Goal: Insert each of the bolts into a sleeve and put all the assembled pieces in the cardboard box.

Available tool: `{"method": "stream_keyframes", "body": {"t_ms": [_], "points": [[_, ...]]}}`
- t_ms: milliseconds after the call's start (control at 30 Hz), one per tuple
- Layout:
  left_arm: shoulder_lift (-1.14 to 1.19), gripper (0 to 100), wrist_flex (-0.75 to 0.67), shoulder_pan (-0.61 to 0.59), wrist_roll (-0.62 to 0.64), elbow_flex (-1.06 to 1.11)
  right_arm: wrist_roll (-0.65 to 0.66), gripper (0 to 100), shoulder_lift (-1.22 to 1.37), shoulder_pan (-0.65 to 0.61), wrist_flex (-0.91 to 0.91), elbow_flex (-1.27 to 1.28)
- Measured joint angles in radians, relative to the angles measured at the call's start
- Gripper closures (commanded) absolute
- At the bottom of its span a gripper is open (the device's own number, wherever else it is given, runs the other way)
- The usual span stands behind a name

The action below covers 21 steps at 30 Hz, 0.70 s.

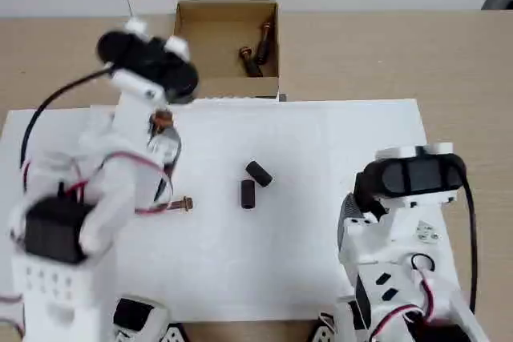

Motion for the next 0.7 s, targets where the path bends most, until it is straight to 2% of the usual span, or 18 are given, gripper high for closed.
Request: {"method": "stream_keyframes", "body": {"t_ms": [200, 433, 700], "points": [[-0.278, 100, -0.12, 0.0, 0.247, 0.276, 0.0, 99.5, -0.008, -0.054, -0.086, 0.106], [-0.623, 100, -0.287, 0.0, 0.361, 0.615, 0.0, 99.5, 0.003, -0.187, -0.209, 0.215], [-0.85, 100, -0.313, 0.075, 0.534, 0.784, 0.0, 99.5, 0.005, -0.292, -0.336, 0.339]]}}
